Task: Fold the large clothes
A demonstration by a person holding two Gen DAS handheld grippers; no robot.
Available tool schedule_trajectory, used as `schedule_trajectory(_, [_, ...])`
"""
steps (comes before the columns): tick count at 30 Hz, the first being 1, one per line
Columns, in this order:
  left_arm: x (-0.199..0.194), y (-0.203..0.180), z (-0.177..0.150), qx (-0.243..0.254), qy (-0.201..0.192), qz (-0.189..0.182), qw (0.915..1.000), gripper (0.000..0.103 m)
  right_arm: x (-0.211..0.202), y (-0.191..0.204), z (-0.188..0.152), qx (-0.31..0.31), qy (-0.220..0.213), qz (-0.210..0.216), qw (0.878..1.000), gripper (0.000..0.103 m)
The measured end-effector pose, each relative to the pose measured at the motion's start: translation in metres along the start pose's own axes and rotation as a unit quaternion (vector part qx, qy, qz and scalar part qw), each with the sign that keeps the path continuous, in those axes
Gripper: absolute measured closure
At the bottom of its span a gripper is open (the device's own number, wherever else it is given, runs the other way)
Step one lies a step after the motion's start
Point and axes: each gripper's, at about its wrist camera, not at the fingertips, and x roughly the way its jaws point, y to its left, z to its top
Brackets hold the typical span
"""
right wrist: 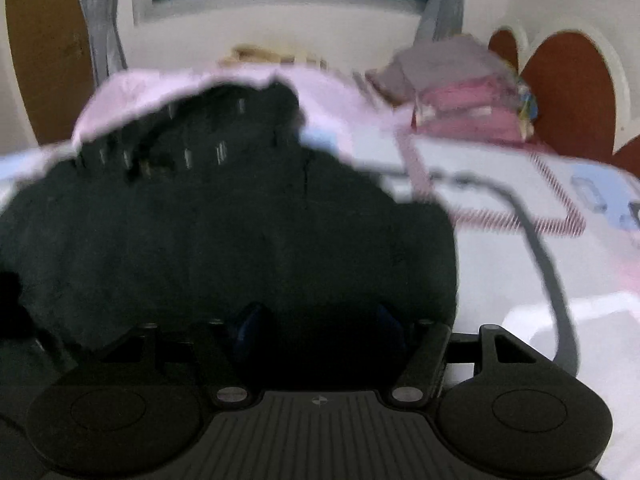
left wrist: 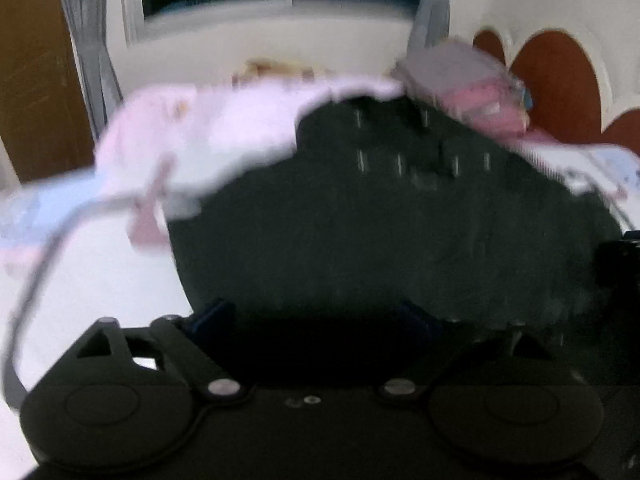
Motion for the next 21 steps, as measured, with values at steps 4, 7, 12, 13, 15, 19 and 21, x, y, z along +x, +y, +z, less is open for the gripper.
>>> schedule_trajectory(4, [-0.005,0.014,0.053,-0.005,-0.028,-0.017,0.9995,0.014,-0.005,0.003,0.043,0.029,-0.024,0.031,0.999,0.04])
schedule_trajectory(7, [0.009,0.021,0.088,-0.001,-0.027,-0.027,0.9993,0.014,0.003,0.003,0.075,0.037,-0.044,0.038,0.998,0.04])
schedule_trajectory(12, [0.069,0.034,0.123,-0.024,0.008,-0.039,0.9989,0.021,0.065,-0.015,0.121,0.063,-0.037,0.058,0.996,0.04])
schedule_trajectory(13, [0.083,0.036,0.125,-0.027,0.013,-0.038,0.9988,0.023,0.08,-0.02,0.127,0.074,-0.034,0.063,0.995,0.04])
schedule_trajectory(15, [0.109,0.042,0.13,-0.037,0.023,-0.037,0.9984,0.023,0.109,-0.032,0.135,0.097,-0.024,0.073,0.992,0.04])
schedule_trajectory(19, [0.159,0.052,0.138,-0.069,0.047,-0.047,0.9954,0.026,0.165,-0.051,0.15,0.118,-0.007,0.106,0.987,0.04])
schedule_trajectory(21, [0.182,0.056,0.142,-0.088,0.059,-0.059,0.9926,0.026,0.188,-0.057,0.159,0.12,-0.004,0.119,0.986,0.04])
